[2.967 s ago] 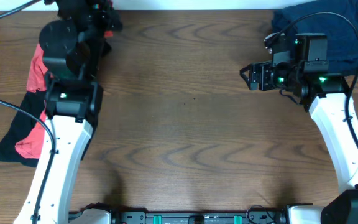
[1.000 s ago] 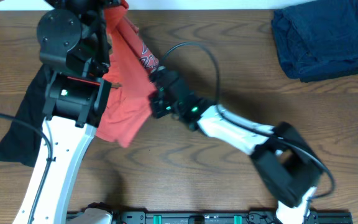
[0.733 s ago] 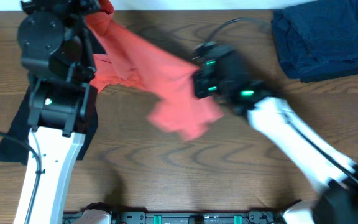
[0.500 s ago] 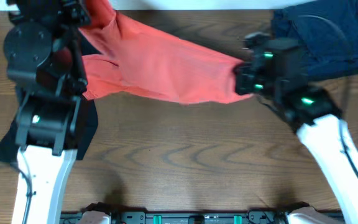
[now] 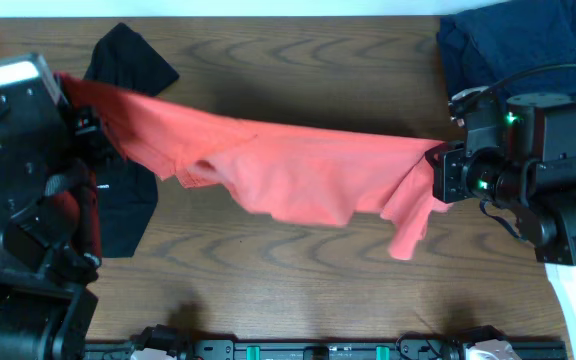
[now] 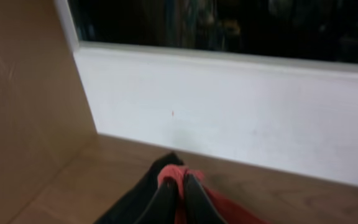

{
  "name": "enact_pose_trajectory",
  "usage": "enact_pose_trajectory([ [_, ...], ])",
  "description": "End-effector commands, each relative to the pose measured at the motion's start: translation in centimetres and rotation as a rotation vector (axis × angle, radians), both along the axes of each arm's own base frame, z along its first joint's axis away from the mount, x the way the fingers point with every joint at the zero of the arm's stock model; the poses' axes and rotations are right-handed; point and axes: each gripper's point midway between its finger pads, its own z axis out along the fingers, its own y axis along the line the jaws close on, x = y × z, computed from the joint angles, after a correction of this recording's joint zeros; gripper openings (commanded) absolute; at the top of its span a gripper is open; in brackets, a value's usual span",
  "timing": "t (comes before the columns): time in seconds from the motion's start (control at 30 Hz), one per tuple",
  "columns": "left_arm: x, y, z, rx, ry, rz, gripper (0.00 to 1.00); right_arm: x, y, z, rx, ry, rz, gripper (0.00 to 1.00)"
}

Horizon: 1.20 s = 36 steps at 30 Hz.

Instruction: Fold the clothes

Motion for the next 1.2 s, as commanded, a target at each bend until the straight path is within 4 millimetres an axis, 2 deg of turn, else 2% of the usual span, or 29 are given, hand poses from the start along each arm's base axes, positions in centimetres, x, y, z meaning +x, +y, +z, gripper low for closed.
enact_pose_trajectory([
  [0.0,0.2,0.6,-0.9,-0.038,0.038,0.046,0.06,1.2,-0.8,-0.7,-0.051,0.010,-0.008,0.01],
  [0.1,1.2,0.4,-2.9,-0.046,0.112,0.052,0.06,2.4,-0.5,-2.5,-0.068,0.063,0.003,0.01],
  [0.33,4.9,-0.2,-7.9,-0.014,0.301,0.062,0.06,7.0,0.3,-9.0,-0.121,0.197,0.052,0.01],
  [0.47,7.6,-0.6,-11.2,0.009,0.407,0.069,0.06,10.1,0.3,-12.8,-0.146,0.222,0.075,0.01],
  [0.6,9.8,-1.0,-14.4,0.029,0.503,0.074,0.06,13.9,-0.9,-16.2,-0.173,0.198,0.047,0.01],
  [0.77,11.6,-1.1,-17.7,0.049,0.592,0.093,0.06,18.0,-2.6,-19.2,-0.172,0.142,0.009,0.01],
  [0.87,12.1,-0.5,-18.9,0.068,0.624,0.130,0.06,19.9,-3.4,-20.6,-0.180,0.102,0.004,0.01],
  [0.97,12.5,0.1,-19.8,0.066,0.645,0.151,0.06,21.4,-3.8,-21.2,-0.182,0.059,-0.001,0.01],
  [1.0,12.5,0.4,-19.9,0.065,0.649,0.157,0.07,21.6,-3.7,-21.0,-0.179,0.048,0.000,0.04],
  [1.03,12.5,0.7,-19.9,0.062,0.650,0.165,0.06,21.8,-3.7,-20.9,-0.178,0.038,0.000,0.12],
  [1.07,12.5,1.0,-19.9,0.057,0.649,0.173,0.06,21.9,-3.6,-20.3,-0.174,0.028,0.001,0.27],
  [1.17,12.5,1.6,-19.8,0.050,0.643,0.189,0.06,21.5,-3.3,-19.1,-0.154,0.039,0.013,0.57],
])
